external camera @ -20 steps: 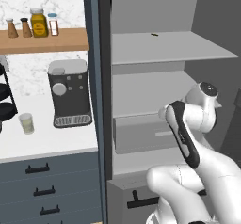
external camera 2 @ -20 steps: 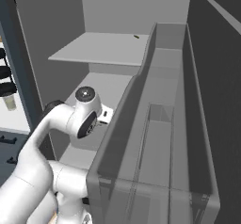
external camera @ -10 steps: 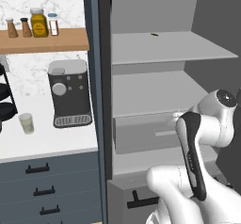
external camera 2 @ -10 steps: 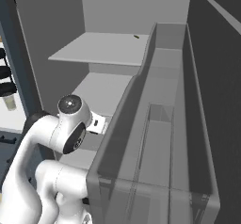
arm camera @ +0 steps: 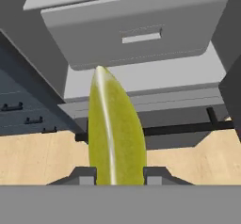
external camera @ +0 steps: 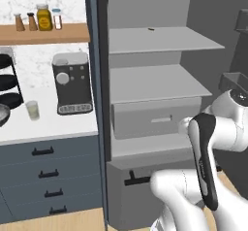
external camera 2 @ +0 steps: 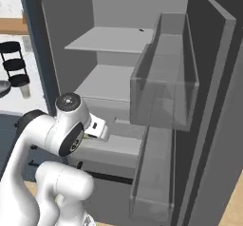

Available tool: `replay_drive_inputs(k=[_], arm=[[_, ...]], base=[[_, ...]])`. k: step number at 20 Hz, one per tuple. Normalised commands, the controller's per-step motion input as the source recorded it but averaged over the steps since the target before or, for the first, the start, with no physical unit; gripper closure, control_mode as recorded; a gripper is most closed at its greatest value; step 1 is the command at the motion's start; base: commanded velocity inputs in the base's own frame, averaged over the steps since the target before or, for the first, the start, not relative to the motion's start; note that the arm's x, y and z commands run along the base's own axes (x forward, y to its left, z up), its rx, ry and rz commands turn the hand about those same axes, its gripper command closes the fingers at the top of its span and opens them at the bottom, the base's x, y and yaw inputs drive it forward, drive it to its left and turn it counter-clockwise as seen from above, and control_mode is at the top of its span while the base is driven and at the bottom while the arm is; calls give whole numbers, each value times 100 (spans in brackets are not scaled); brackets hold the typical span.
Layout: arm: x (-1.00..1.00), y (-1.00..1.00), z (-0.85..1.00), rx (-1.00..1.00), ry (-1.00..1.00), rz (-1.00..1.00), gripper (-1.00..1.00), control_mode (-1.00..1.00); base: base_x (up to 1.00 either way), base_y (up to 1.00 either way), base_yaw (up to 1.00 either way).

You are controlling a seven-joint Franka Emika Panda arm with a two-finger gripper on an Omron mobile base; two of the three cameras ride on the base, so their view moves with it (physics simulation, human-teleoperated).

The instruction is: Grab a lemon wedge from the fridge and one ice cube from the ice bowl, and put them in the glass of lemonade.

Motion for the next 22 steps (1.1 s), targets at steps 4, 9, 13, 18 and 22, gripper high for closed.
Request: replay_drive_inputs(k=[4,9,13,18,22], arm=[[0,0,0,0,0,0,100,100],[0,0,0,0,0,0,100,100],[0,0,0,0,0,0,100,100],[0,0,0,0,0,0,100,100],[0,0,0,0,0,0,100,100]], base=[[-100,29,3],[-95,59,3],[-51,95,0],[-2,100,0],[17,100,0]])
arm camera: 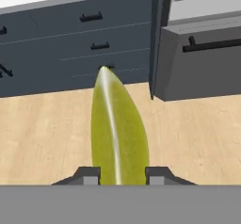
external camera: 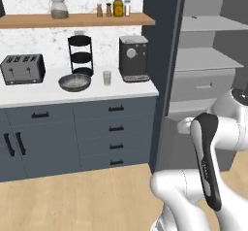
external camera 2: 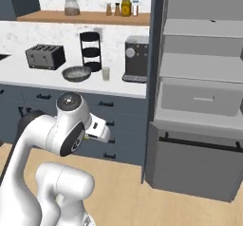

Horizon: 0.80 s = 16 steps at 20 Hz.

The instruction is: Grab a lemon wedge from the fridge and one ice cube from the ice bowl, and put them in the glass of lemonade.

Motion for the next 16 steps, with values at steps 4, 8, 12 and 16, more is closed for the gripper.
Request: replay_drive_inputs(k=[4,8,12,16], arm=[[0,0,0,0,0,0,100,100],[0,0,0,0,0,0,100,100],[0,0,0,0,0,0,100,100],[0,0,0,0,0,0,100,100]], base=[[61,92,0],[77,40,-6],[88,14,-11],[91,10,-13]])
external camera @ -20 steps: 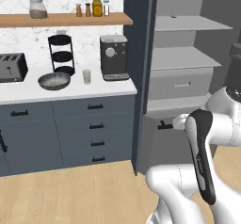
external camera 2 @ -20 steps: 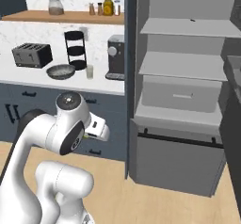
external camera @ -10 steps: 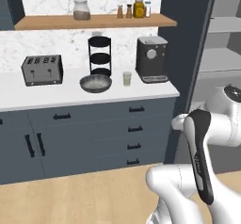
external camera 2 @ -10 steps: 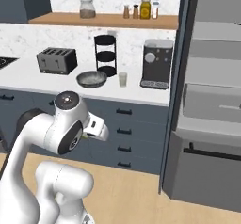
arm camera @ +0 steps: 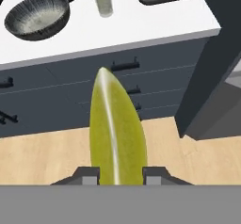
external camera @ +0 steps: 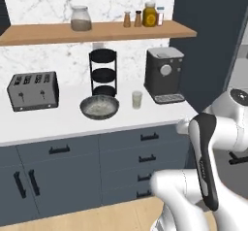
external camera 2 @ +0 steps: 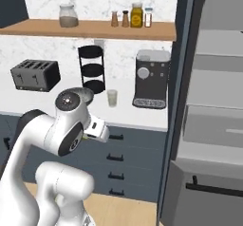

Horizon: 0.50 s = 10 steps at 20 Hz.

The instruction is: Grab a lemon wedge from the fridge and one ice cube from the ice bowl, and put them in the glass of lemonade.

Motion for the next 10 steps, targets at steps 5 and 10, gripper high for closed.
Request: replay_drive_inputs(k=[5,10], arm=[[0,0,0,0,0,0,100,100],[0,0,0,0,0,0,100,100]], base=[[85,39,-14],[76,50,-14]])
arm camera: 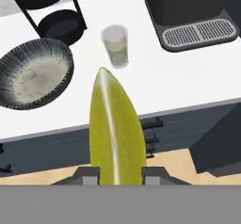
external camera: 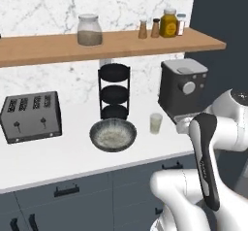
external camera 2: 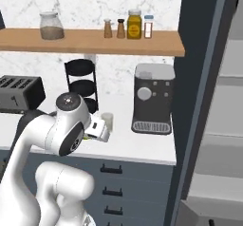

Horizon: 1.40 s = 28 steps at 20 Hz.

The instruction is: Grab a lemon wedge from the fridge and one ice cube from the ice bowl, and put them in the glass of lemonade.

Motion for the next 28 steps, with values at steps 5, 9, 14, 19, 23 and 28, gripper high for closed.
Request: replay_drive_inputs(k=[5,9,14,19,23,28], arm=[[0,0,0,0,0,0,100,100],[0,0,0,0,0,0,100,100],[6,3,-1,0,0,0,100,-100],[0,0,0,0,0,0,100,-100],[0,0,0,0,0,0,100,-100],[0,0,-5,0,0,2,100,-100]], base=[[72,44,-15],[65,35,-14],[27,16,-5],[0,0,0],[0,0,0],[0,0,0]])
